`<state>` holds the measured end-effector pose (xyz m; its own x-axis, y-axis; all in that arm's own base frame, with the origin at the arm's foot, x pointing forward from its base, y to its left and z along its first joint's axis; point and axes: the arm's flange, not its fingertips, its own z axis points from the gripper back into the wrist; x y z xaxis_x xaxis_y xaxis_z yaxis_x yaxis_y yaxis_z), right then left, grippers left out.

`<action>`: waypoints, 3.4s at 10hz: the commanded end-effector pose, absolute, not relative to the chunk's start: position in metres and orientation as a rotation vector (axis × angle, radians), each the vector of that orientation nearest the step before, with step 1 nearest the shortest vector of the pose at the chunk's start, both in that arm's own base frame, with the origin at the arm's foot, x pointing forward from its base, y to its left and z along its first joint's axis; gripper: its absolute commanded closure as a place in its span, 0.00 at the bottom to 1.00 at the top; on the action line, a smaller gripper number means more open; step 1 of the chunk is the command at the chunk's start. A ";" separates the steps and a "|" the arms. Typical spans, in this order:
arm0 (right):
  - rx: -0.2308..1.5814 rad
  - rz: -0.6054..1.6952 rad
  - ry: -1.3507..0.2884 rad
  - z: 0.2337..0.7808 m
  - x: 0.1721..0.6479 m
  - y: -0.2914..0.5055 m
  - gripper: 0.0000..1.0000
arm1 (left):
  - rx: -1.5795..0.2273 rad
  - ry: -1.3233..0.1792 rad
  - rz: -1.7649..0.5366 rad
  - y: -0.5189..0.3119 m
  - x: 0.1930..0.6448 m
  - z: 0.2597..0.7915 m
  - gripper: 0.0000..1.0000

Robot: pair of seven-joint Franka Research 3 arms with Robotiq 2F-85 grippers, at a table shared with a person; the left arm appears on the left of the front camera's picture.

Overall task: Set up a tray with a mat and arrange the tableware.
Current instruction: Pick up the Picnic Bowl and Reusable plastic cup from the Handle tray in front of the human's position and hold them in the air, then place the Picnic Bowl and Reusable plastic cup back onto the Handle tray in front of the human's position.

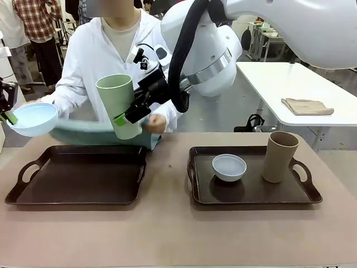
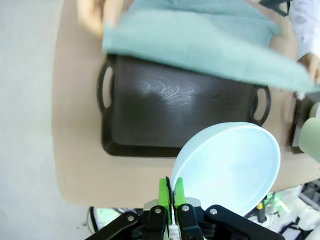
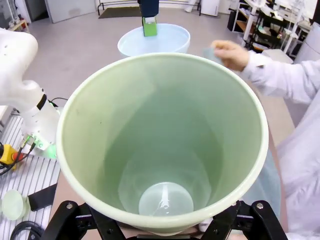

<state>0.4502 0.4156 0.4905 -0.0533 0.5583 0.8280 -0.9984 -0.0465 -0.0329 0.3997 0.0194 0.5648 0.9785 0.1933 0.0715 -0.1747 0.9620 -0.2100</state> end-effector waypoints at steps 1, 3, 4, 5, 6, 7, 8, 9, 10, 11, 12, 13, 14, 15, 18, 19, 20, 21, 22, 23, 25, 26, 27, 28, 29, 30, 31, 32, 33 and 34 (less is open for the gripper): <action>0.759 1.493 -0.779 0.493 0.448 0.414 0.34 | -0.197 -0.101 0.188 0.021 0.397 0.569 1.00; 0.759 1.493 -0.779 0.493 0.448 0.414 0.34 | -0.197 -0.101 0.188 0.021 0.397 0.569 1.00; 0.759 1.493 -0.779 0.493 0.448 0.414 0.34 | -0.197 -0.101 0.188 0.021 0.397 0.569 1.00; 0.759 1.493 -0.779 0.493 0.448 0.414 0.34 | -0.197 -0.101 0.188 0.021 0.397 0.569 1.00; 0.759 1.493 -0.779 0.493 0.448 0.414 0.34 | -0.197 -0.101 0.188 0.021 0.397 0.569 1.00; 0.759 1.493 -0.779 0.493 0.448 0.414 0.34 | -0.197 -0.101 0.188 0.021 0.397 0.569 1.00; 0.759 1.493 -0.779 0.493 0.448 0.414 0.34 | -0.197 -0.101 0.188 0.021 0.397 0.569 1.00; 0.759 1.493 -0.779 0.493 0.448 0.414 0.34 | -0.197 -0.101 0.188 0.021 0.397 0.569 1.00; 0.759 1.493 -0.779 0.493 0.448 0.414 0.34 | -0.197 -0.101 0.188 0.021 0.397 0.569 1.00; 0.759 1.493 -0.779 0.493 0.448 0.414 0.34 | -0.197 -0.101 0.188 0.021 0.397 0.569 1.00; 0.759 1.493 -0.779 0.493 0.448 0.414 0.34 | -0.197 -0.101 0.188 0.021 0.397 0.569 1.00; 0.759 1.493 -0.779 0.493 0.448 0.414 0.34 | -0.197 -0.101 0.188 0.021 0.397 0.569 1.00; 0.759 1.493 -0.779 0.493 0.448 0.414 0.34 | -0.197 -0.101 0.188 0.021 0.397 0.569 1.00; 0.759 1.493 -0.779 0.493 0.448 0.414 0.34 | -0.197 -0.101 0.188 0.021 0.397 0.569 1.00; 0.759 1.493 -0.779 0.493 0.448 0.414 0.34 | -0.197 -0.101 0.188 0.021 0.397 0.569 1.00; 0.759 1.493 -0.779 0.493 0.448 0.414 0.34 | -0.197 -0.101 0.188 0.021 0.397 0.569 1.00; 0.759 1.493 -0.779 0.493 0.448 0.414 0.34 | -0.197 -0.101 0.188 0.021 0.397 0.569 1.00; 0.759 1.493 -0.779 0.493 0.448 0.414 0.34 | -0.197 -0.101 0.188 0.021 0.397 0.569 1.00; 0.759 1.493 -0.779 0.493 0.448 0.414 0.34 | -0.197 -0.101 0.188 0.021 0.397 0.569 1.00; 0.759 1.493 -0.779 0.493 0.448 0.414 0.34 | -0.197 -0.101 0.188 0.021 0.397 0.569 1.00; 0.759 1.493 -0.779 0.493 0.448 0.414 0.34 | -0.197 -0.101 0.188 0.021 0.397 0.569 1.00; 0.759 1.493 -0.779 0.493 0.448 0.414 0.34 | -0.197 -0.101 0.188 0.021 0.397 0.569 1.00; 0.759 1.493 -0.779 0.493 0.448 0.414 0.34 | -0.197 -0.101 0.188 0.021 0.397 0.569 1.00; 0.759 1.493 -0.779 0.493 0.448 0.414 0.34 | -0.197 -0.101 0.188 0.021 0.397 0.569 1.00; 0.759 1.493 -0.779 0.493 0.448 0.414 0.34 | -0.197 -0.101 0.188 0.021 0.397 0.569 1.00; 0.761 1.492 -0.776 0.492 0.450 0.416 0.17 | -0.205 -0.095 0.187 0.020 0.399 0.566 0.96; 0.820 1.546 -0.755 0.471 0.464 0.424 0.17 | -0.195 -0.047 0.176 0.013 0.411 0.544 0.96; 0.853 1.585 -0.757 0.451 0.477 0.434 0.17 | -0.163 -0.036 0.175 0.003 0.420 0.524 0.96; 0.869 1.601 -0.761 0.436 0.488 0.443 0.17 | -0.161 -0.026 0.166 -0.001 0.426 0.512 0.96; 0.888 1.593 -0.756 0.419 0.500 0.448 0.17 | -0.170 -0.021 0.158 -0.005 0.436 0.499 0.96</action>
